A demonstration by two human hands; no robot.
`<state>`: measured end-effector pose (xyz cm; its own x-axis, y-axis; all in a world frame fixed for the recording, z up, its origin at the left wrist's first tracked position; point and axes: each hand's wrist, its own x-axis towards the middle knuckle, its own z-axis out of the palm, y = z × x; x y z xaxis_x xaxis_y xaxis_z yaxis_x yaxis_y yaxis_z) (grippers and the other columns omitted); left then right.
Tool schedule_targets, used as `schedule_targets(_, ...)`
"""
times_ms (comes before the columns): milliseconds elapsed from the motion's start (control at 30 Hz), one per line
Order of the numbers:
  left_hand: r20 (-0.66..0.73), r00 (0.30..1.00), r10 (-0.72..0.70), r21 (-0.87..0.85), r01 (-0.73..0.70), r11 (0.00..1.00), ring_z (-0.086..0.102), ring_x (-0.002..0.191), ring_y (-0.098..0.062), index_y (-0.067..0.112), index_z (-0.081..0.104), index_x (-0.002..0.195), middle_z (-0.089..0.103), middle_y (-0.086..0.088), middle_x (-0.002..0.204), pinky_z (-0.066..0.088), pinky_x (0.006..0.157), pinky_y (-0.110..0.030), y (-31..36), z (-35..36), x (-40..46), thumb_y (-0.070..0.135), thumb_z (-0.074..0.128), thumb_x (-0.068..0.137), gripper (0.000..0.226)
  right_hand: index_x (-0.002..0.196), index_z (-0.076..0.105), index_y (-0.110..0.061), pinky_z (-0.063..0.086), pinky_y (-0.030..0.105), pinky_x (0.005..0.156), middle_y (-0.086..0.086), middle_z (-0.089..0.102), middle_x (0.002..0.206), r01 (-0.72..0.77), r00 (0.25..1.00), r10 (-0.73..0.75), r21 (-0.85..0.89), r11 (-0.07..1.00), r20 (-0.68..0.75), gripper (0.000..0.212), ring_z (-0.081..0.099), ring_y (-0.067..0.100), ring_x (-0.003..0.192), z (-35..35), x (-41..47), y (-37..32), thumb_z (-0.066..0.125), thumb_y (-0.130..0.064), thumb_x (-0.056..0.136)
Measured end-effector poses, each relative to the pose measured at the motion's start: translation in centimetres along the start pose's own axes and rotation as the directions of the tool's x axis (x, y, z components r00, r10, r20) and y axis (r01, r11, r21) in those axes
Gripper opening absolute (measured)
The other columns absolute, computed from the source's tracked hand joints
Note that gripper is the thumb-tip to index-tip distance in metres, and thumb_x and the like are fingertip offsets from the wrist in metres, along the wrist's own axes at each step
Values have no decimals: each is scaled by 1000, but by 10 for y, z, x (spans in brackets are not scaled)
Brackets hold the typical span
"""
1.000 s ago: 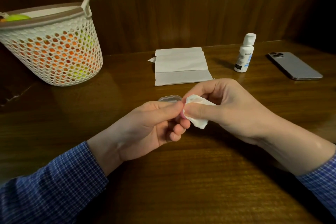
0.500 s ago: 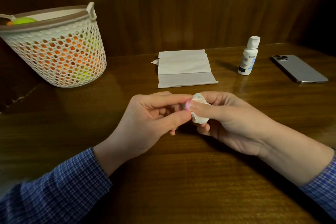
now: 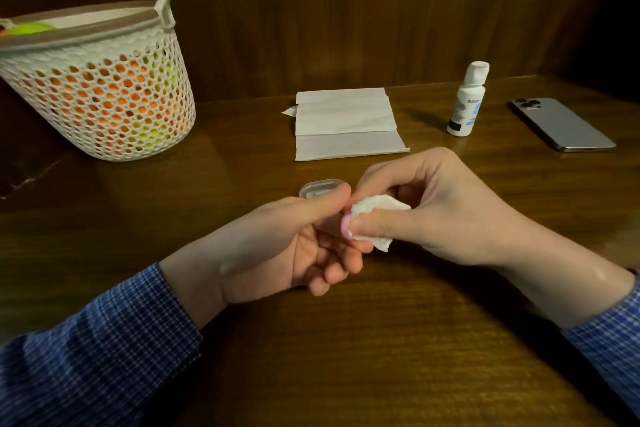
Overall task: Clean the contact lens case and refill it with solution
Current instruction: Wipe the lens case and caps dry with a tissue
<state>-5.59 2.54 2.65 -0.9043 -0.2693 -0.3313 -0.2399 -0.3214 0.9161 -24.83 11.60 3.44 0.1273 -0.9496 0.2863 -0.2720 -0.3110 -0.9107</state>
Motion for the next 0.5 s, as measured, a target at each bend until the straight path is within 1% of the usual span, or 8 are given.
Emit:
schedule_targets(67, -44, 999, 19, 27, -18, 999, 56, 56, -8, 14, 77, 85, 66, -4, 74, 47, 47, -20, 0, 1, 0, 58, 65, 81, 46, 94, 80, -2, 57, 27, 70, 9, 79, 87, -2, 1000, 3, -28, 1000, 11, 21, 73, 18, 78, 1, 0, -2, 81, -16, 78)
schedule_targets(167, -110, 993, 47, 59, -40, 997, 54, 53, -6, 15, 77, 83, 67, -4, 72, 45, 46, -19, 1, 0, -2, 54, 70, 76, 41, 93, 81, -6, 60, 36, 72, 7, 79, 89, -6, 1000, 5, -74, 997, -3, 21, 74, 24, 81, 1, 0, -4, 82, -20, 77)
schedule_targets(233, -108, 992, 68, 71, -60, 996, 54, 53, -5, 15, 77, 79, 67, -3, 71, 46, 47, -17, 2, -2, -3, 51, 70, 78, 36, 93, 80, -5, 60, 40, 74, 8, 80, 89, -11, 1000, 9, -77, 997, -15, 23, 75, 26, 82, 1, 0, -4, 83, -21, 76)
schedule_targets(300, -89, 990, 106, 72, -99, 992, 55, 54, -4, 15, 77, 76, 67, -1, 70, 47, 50, -16, 1, -2, -4, 45, 70, 80, 31, 90, 79, -7, 61, 42, 72, 9, 79, 86, -23, 999, 21, -62, 998, -37, 25, 75, 27, 79, 2, 0, -3, 84, -25, 73)
schedule_targets(333, -85, 988, 130, 64, -125, 990, 56, 55, -4, 15, 77, 76, 67, 0, 70, 48, 51, -16, 0, -2, -5, 43, 70, 81, 29, 87, 78, -9, 61, 42, 69, 9, 79, 84, -31, 998, 28, -45, 999, -54, 25, 74, 28, 77, 3, -1, -3, 84, -28, 71)
schedule_targets(400, -99, 978, 186, 58, -181, 982, 58, 59, -5, 12, 79, 81, 68, -1, 73, 50, 54, -17, -3, -2, -5, 38, 71, 82, 27, 81, 78, -15, 59, 35, 63, 8, 78, 80, -54, 994, 57, 27, 998, -91, 21, 71, 25, 70, 5, -1, 0, 85, -31, 68)
schedule_targets(433, -113, 969, 218, 65, -212, 975, 59, 61, -5, 12, 80, 84, 70, -2, 75, 51, 56, -17, -4, -3, -5, 36, 71, 83, 26, 78, 78, -17, 56, 31, 60, 7, 77, 77, -71, 992, 79, 76, 995, -103, 19, 68, 22, 67, 6, -1, 1, 85, -31, 67)
schedule_targets(500, -140, 947, 290, 96, -278, 956, 63, 66, -6, 13, 83, 94, 73, -2, 80, 53, 60, -18, -5, -3, -4, 33, 71, 83, 26, 77, 78, -18, 53, 27, 59, 7, 74, 74, -117, 986, 136, 180, 977, -96, 17, 65, 18, 67, 7, 0, 3, 85, -30, 67)
